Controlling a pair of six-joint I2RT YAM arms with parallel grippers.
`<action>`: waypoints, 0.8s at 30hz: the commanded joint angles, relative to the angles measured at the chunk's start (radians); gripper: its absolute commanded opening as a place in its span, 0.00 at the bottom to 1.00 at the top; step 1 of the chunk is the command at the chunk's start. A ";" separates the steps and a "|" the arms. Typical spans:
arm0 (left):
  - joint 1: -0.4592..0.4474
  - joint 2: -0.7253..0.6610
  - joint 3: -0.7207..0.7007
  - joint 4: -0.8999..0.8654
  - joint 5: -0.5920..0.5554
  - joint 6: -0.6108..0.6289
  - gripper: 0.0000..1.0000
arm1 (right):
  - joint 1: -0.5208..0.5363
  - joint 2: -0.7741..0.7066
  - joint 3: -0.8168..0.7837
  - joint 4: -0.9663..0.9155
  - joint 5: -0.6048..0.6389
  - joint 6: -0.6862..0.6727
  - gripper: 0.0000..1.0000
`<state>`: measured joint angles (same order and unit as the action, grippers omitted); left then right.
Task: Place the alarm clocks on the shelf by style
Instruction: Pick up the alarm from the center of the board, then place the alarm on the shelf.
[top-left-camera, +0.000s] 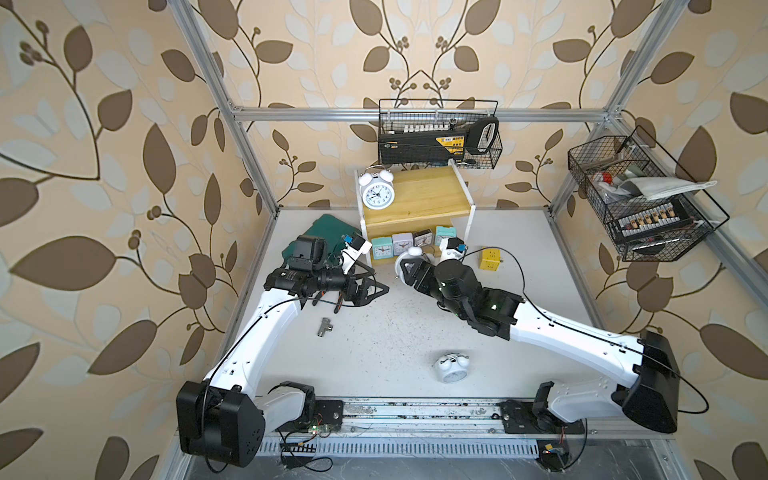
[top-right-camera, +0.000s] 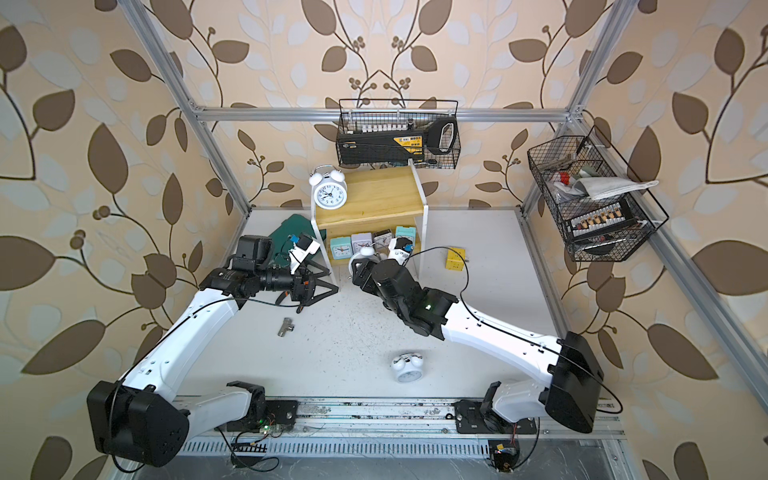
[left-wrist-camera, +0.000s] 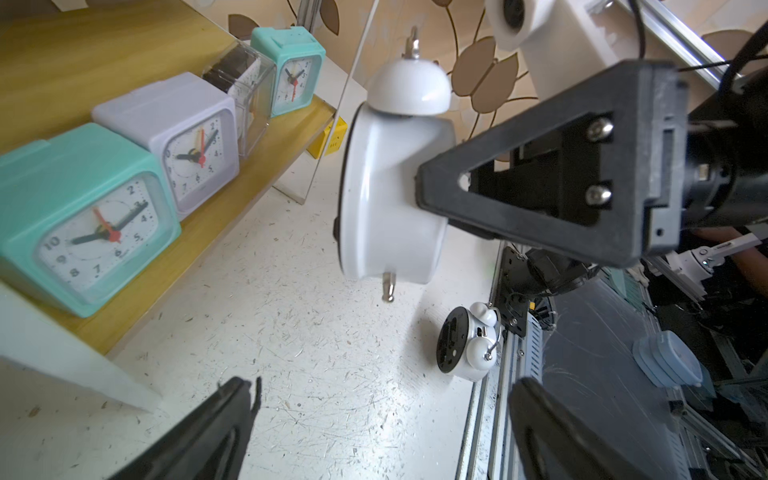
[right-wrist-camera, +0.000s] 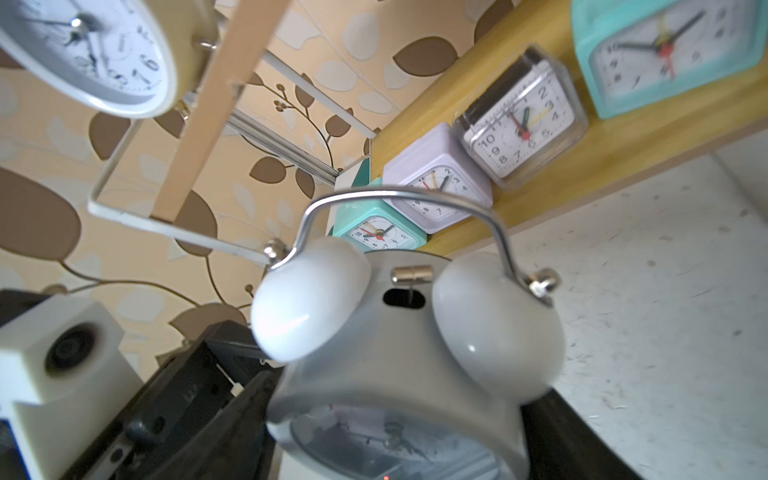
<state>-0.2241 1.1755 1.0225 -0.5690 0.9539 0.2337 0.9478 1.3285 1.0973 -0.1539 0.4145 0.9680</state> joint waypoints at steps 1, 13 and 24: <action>-0.002 -0.022 0.050 -0.069 0.058 0.076 0.99 | 0.002 -0.053 0.075 -0.093 0.051 -0.336 0.60; 0.015 -0.020 0.051 -0.080 0.025 0.081 0.99 | 0.000 0.066 0.466 -0.316 0.117 -0.764 0.60; 0.025 -0.019 0.044 -0.078 0.022 0.079 0.99 | -0.106 0.264 0.846 -0.469 0.057 -0.787 0.64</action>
<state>-0.2092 1.1755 1.0420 -0.6350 0.9688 0.2893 0.8661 1.5677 1.8648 -0.5995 0.4870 0.2001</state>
